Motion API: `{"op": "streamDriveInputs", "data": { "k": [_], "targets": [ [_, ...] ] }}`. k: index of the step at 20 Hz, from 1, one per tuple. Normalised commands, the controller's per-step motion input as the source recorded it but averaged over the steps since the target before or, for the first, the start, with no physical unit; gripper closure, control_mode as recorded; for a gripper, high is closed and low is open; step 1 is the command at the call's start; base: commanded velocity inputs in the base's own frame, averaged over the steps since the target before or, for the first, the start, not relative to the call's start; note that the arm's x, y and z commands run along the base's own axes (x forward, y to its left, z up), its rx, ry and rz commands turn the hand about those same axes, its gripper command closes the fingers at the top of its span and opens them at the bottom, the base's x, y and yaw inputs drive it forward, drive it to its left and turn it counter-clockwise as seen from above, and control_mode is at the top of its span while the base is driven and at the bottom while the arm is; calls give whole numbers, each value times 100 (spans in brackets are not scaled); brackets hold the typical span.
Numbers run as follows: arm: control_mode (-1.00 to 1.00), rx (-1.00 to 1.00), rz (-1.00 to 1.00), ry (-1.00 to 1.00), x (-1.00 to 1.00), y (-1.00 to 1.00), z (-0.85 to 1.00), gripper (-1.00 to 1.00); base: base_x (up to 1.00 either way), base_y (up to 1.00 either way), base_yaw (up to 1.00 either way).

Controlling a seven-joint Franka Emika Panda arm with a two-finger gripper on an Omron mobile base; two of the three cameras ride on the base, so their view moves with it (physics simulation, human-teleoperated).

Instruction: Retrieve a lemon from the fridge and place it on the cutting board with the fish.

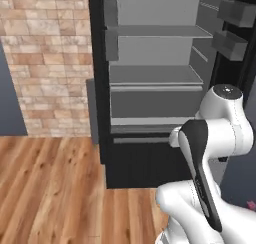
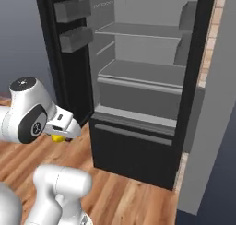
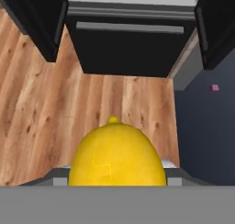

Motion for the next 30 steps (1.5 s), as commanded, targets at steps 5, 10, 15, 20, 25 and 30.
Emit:
{"op": "streamDriveInputs", "data": {
  "k": [5,10,15,20,25,30],
  "targets": [
    [100,0,0,0,0,0,0,100,-69,13,54],
    [100,0,0,0,0,0,0,100,-50,17,74],
    [100,0,0,0,0,0,0,100,-29,17,82],
    [100,0,0,0,0,0,0,100,-7,12,91],
    [100,0,0,0,0,0,0,100,0,15,84],
    [100,0,0,0,0,0,0,100,0,25,75]
  ]
}}
